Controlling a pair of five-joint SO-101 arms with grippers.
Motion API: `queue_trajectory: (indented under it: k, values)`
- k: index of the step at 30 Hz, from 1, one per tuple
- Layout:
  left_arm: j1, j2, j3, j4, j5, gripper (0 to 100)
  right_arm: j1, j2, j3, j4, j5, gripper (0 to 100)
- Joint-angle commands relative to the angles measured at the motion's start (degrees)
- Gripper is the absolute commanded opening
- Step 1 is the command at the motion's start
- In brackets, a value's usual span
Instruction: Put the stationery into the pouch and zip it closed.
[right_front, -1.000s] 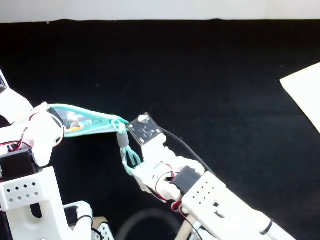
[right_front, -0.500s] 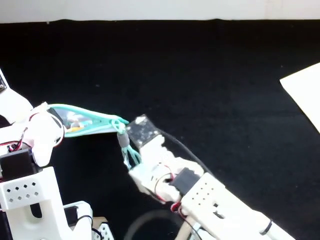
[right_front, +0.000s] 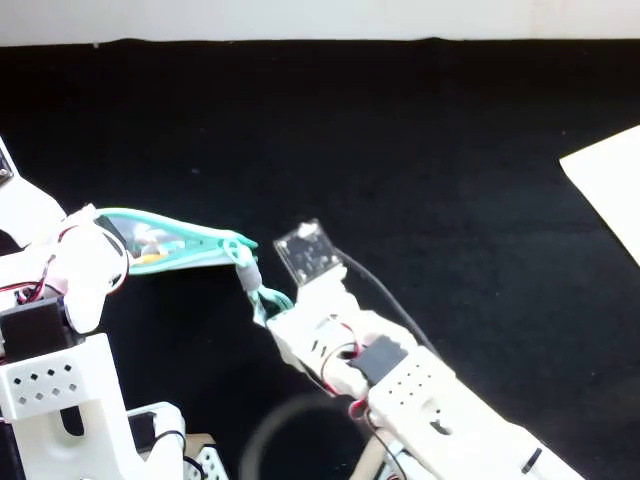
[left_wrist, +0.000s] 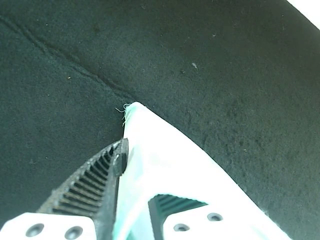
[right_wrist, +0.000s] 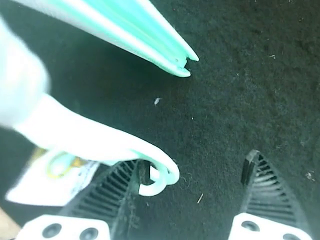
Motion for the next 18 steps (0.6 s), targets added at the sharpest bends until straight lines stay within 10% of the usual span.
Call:
queue_trajectory:
  k: [1,10,15,18]
  values:
    - [-0.8,1.6,-0.1,-0.4,0.2,1,0.3,1.8,4.6,-8.8,4.5,29.3]
    - [-0.8,1.6,0.0,-0.4,0.2,1,4.9,12.2,0.0,-16.0,6.3,27.8]
    - [-0.8,1.6,0.0,-0.4,0.2,1,10.8,14.2,-3.9,-16.0,6.4,0.0]
    - [-0.7,1.6,0.0,-0.4,0.2,1,15.7,13.1,-4.4,-16.0,6.3,1.5]
